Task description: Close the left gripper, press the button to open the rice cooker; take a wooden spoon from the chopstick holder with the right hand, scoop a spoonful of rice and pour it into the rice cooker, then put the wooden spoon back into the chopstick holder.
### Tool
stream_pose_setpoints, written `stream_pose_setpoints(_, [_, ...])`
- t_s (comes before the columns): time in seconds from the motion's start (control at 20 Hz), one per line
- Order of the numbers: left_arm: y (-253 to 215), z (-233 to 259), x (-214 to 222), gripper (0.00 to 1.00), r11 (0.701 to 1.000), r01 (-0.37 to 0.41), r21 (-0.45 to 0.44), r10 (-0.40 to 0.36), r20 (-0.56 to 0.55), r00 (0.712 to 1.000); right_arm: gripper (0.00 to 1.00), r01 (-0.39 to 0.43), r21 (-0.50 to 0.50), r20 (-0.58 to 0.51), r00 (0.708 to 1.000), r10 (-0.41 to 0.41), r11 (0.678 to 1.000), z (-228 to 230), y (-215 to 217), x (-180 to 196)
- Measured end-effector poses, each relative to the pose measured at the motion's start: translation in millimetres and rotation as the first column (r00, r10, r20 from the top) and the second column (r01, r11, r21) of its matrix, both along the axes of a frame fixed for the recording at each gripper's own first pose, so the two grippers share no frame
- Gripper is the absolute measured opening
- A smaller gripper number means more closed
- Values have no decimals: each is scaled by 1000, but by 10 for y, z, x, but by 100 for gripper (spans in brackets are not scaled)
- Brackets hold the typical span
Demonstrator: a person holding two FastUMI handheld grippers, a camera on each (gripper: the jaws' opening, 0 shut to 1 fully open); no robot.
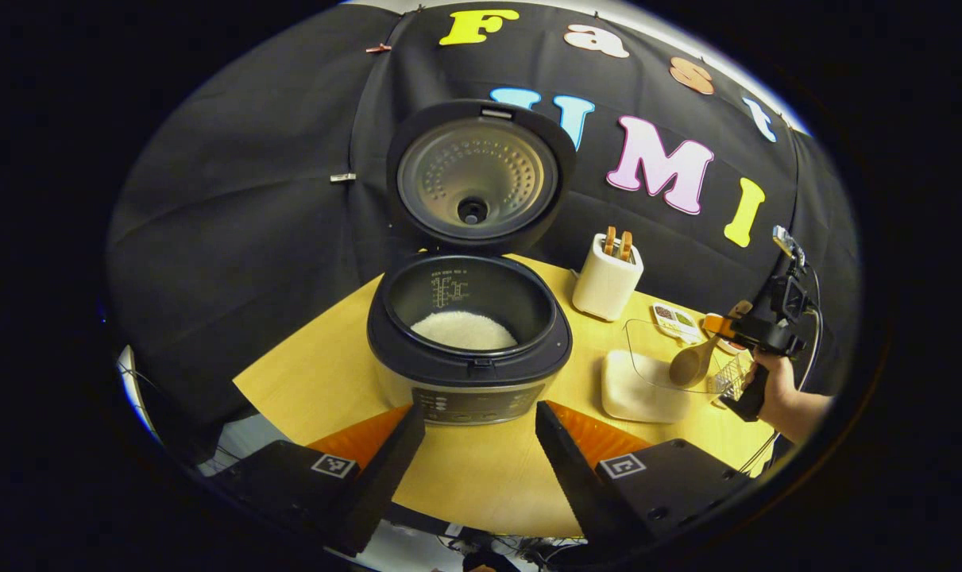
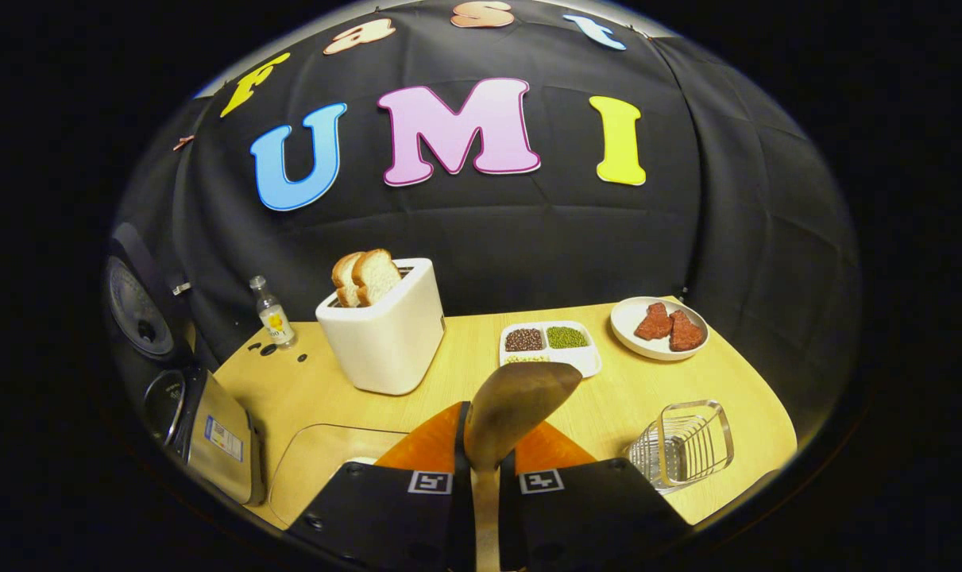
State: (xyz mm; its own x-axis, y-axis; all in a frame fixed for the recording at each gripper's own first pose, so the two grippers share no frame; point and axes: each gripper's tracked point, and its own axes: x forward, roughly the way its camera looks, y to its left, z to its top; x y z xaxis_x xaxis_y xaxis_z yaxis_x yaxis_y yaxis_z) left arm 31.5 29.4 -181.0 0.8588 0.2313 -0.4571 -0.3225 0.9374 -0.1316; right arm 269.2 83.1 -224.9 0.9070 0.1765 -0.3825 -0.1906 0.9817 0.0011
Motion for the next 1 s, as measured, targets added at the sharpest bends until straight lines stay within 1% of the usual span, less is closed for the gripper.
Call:
stream_pose_setpoints(0.15, [25,-21,5,96,1000,6,-2,-6,0,1000,16,-22,-10,12,1000,22,1000,-67,140,-59])
stream_pose_setpoints(0.25, [66,5,-24,95,1000,4,5,-4,0,1000,16,-35,-4,-10,999,35,999,-163,275,-124])
stream_pose_setpoints(0.4, [128,24,-79,95,1000,-12,-1,12,6,1000,16,-55,64,-55,997,58,996,-242,552,-231])
stream_pose_setpoints(0.55, [137,6,-141,95,999,-26,-29,26,6,1000,16,-70,140,-113,990,86,988,-282,836,-369])
stream_pose_setpoints(0.7, [129,-14,-219,95,998,-33,-45,33,2,999,16,-56,198,-166,982,90,979,-296,968,-461])
stream_pose_setpoints(0.75, [132,-8,-228,92,998,-32,-48,33,2,999,16,-46,235,-193,977,93,971,-304,1022,-500])
stream_pose_setpoints(0.8, [132,-9,-234,95,998,-31,-52,31,3,1000,16,-34,267,-218,971,95,963,-306,1072,-541])
stream_pose_setpoints(0.85, [137,2,-239,95,998,-28,-55,28,5,1000,16,-18,296,-241,966,93,955,-293,1105,-572])
stream_pose_setpoints(1.0, [138,7,-247,95,998,-15,-55,16,9,1000,16,10,323,-273,959,82,946,-279,1108,-609])
